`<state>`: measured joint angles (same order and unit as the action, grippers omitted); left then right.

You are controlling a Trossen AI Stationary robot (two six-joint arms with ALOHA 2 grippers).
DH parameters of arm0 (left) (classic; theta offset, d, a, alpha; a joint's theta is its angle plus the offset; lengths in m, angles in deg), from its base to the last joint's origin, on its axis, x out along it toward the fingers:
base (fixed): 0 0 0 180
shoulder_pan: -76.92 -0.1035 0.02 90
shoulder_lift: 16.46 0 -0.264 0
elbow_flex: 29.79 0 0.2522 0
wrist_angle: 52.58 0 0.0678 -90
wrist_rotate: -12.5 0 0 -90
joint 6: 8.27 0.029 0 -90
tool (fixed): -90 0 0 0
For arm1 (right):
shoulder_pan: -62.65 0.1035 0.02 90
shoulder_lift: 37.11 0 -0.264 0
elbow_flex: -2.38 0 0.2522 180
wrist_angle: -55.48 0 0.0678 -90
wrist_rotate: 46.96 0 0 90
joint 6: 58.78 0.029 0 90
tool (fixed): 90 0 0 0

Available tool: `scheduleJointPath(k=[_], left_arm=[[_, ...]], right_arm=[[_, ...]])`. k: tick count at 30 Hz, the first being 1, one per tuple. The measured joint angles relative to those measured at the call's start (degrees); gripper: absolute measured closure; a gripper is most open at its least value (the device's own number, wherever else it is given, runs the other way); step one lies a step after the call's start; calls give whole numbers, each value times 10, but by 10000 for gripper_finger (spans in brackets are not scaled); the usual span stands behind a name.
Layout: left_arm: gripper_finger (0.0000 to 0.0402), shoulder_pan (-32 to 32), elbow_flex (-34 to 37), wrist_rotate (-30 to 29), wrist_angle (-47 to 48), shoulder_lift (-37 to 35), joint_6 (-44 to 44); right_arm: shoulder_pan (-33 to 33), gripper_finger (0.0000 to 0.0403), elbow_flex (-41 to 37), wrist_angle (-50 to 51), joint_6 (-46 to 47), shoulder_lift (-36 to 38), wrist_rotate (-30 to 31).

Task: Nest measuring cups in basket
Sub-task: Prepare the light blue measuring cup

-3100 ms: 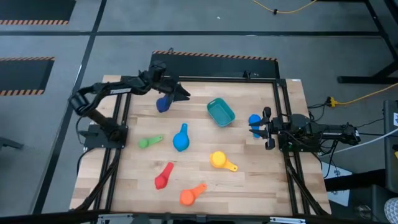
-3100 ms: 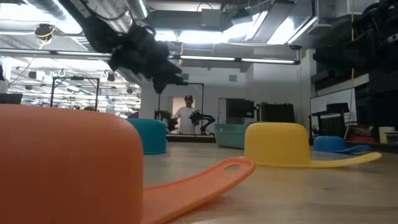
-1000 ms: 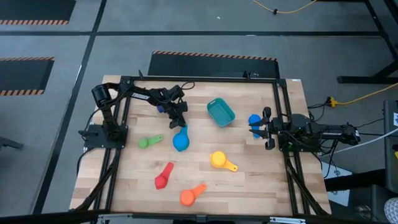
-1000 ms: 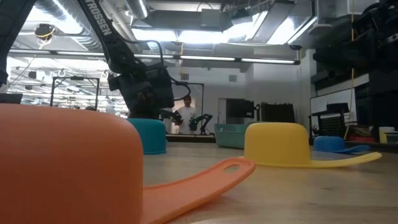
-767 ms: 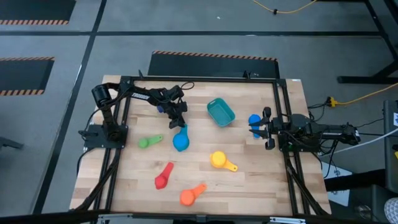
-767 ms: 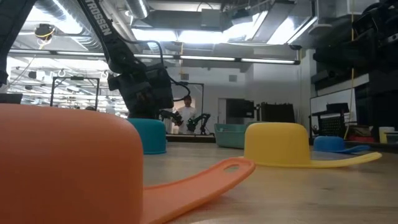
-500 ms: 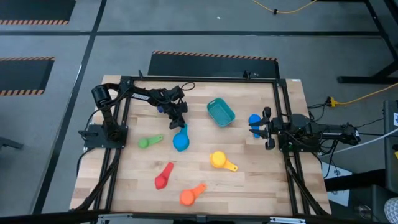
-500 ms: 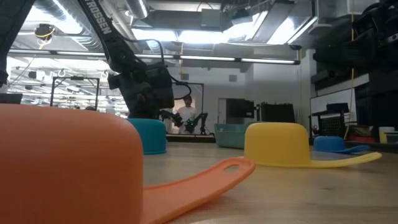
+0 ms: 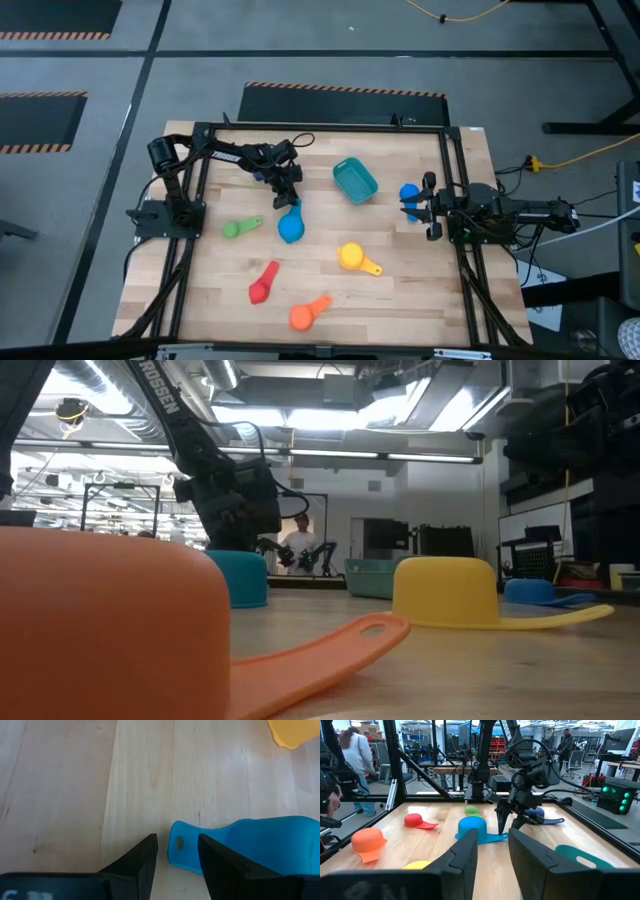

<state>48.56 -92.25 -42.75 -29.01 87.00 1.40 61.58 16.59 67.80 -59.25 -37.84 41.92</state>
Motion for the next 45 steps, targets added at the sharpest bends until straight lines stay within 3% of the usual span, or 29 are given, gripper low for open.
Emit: scheduleJointPath(k=[12,30,45], left_arm=[[281,1,1,23,1,2,0],[392,1,1,39,4,2,-3],[399,0,0,57,-5,1,-5]], right_arm=[[0,288,0,0,0,0,0],[0,288,0,0,0,0,0],[0,288,0,0,0,0,0]])
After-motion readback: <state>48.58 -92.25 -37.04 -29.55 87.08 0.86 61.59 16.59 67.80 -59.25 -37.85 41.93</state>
